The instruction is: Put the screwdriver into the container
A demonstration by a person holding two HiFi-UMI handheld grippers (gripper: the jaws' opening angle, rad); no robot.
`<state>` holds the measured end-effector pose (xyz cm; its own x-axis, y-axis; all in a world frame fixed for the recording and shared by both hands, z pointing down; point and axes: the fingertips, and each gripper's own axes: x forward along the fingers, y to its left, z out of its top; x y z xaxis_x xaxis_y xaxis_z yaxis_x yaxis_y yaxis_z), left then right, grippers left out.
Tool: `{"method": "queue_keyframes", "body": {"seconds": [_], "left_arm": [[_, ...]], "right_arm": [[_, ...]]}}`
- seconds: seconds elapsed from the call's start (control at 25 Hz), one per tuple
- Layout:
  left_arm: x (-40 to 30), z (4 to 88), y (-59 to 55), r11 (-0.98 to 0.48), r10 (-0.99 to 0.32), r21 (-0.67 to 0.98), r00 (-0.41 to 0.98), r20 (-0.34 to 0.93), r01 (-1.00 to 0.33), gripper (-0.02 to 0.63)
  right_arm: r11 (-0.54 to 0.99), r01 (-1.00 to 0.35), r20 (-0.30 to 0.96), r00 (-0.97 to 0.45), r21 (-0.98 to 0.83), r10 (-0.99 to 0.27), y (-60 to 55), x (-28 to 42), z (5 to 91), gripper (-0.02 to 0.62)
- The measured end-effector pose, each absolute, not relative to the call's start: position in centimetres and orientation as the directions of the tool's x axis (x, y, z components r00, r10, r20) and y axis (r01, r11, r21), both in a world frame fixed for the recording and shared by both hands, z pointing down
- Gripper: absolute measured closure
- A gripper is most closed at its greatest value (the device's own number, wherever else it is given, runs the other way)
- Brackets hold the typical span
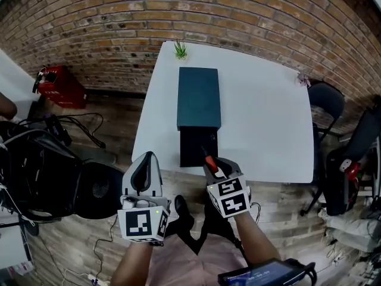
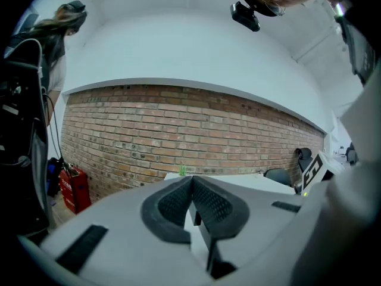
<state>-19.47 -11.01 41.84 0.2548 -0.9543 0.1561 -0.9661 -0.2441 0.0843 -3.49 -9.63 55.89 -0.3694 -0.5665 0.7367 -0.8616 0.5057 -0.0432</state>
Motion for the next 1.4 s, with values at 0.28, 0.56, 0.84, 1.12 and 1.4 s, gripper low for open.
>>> {"method": "queue_keyframes", "body": {"seconds": [0.28, 0.56, 0.84, 1.12, 1.4], "left_arm": [[-19.6, 42.8, -13.2, -0.244, -0.950, 0.090, 0.257, 0.176, -0.966, 0.594], [-19.7, 43.8, -14.8, -0.244, -0.946, 0.104, 0.260, 0.195, -0.964, 0.594], [-19.9, 44.7, -16.2, -0.242, -0.942, 0.112, 0.262, 0.212, -0.964, 0.594], [-20.6, 45.3, -17.2, -0.233, -0.940, 0.118, 0.255, 0.225, -0.965, 0.594], [-20.8, 45.4, -17.6, -0.234, -0.940, 0.121, 0.256, 0.225, -0.965, 0.594]], "right_arm": [[0.523, -0.850, 0.773, -0.372, -0.062, -0.514, -11.2, -4.0, 57.4, 0.485], [0.540, -0.840, 0.793, -0.366, -0.056, -0.487, -12.5, -4.1, 58.5, 0.483], [0.553, -0.832, 0.809, -0.360, -0.054, -0.464, -13.4, -4.8, 59.4, 0.482], [0.568, -0.822, 0.815, -0.350, -0.031, -0.462, -14.3, -5.4, 59.7, 0.480], [0.582, -0.813, 0.824, -0.338, -0.013, -0.454, -14.1, -5.4, 59.9, 0.472]]}}
